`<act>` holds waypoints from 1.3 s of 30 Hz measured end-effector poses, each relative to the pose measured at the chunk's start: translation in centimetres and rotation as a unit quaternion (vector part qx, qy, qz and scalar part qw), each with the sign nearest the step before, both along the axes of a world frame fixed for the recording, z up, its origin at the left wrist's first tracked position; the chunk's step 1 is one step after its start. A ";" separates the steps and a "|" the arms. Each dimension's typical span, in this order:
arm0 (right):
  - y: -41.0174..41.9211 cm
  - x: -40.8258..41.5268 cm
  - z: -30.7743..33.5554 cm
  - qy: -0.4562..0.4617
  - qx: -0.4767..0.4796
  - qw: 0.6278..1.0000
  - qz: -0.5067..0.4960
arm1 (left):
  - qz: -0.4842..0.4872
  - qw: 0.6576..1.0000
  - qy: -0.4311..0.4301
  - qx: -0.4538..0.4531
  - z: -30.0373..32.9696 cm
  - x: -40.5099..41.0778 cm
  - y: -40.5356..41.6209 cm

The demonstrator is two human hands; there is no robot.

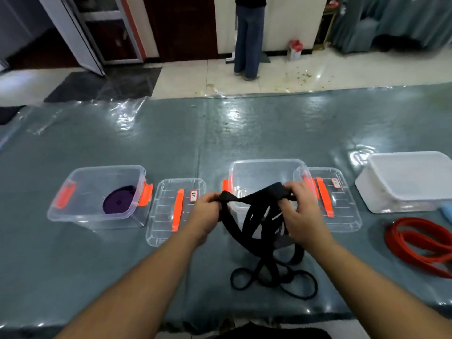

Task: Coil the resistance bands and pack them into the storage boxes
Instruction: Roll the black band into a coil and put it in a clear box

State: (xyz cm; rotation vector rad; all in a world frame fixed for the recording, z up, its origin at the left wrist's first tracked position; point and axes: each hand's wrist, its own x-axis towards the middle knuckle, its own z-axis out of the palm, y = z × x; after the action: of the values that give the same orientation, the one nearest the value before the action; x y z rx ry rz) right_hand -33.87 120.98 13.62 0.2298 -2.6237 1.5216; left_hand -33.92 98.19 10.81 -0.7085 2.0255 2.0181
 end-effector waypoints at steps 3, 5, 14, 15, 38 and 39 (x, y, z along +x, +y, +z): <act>-0.4 0.3 1.9 -0.068 -0.091 0.993 -0.010 | -0.020 1.000 0.017 0.006 1.0 0.0 -0.1; -0.4 0.4 2.9 -0.099 -0.160 0.982 -0.008 | -0.044 0.999 0.024 -0.016 0.8 0.0 -0.7; 2.9 -0.1 4.5 -0.216 -0.085 0.965 0.126 | -0.189 0.968 0.047 -0.159 -1.2 1.4 -3.5; 3.2 -0.2 4.6 -0.222 -0.066 0.964 0.134 | -0.198 0.960 0.049 -0.191 -1.2 1.4 -3.3; 4.4 -1.6 13.1 0.097 0.126 0.973 0.166 | -0.192 0.944 0.185 -0.194 5.6 1.5 5.6; 4.6 -1.6 13.4 0.088 0.109 0.977 0.163 | -0.180 0.946 0.198 -0.181 6.3 1.4 5.5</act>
State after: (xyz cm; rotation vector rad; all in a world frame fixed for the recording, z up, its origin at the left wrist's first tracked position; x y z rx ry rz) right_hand -35.51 125.56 27.06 0.8098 -2.7025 1.2151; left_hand -32.51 103.68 17.14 0.0421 2.5591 1.6930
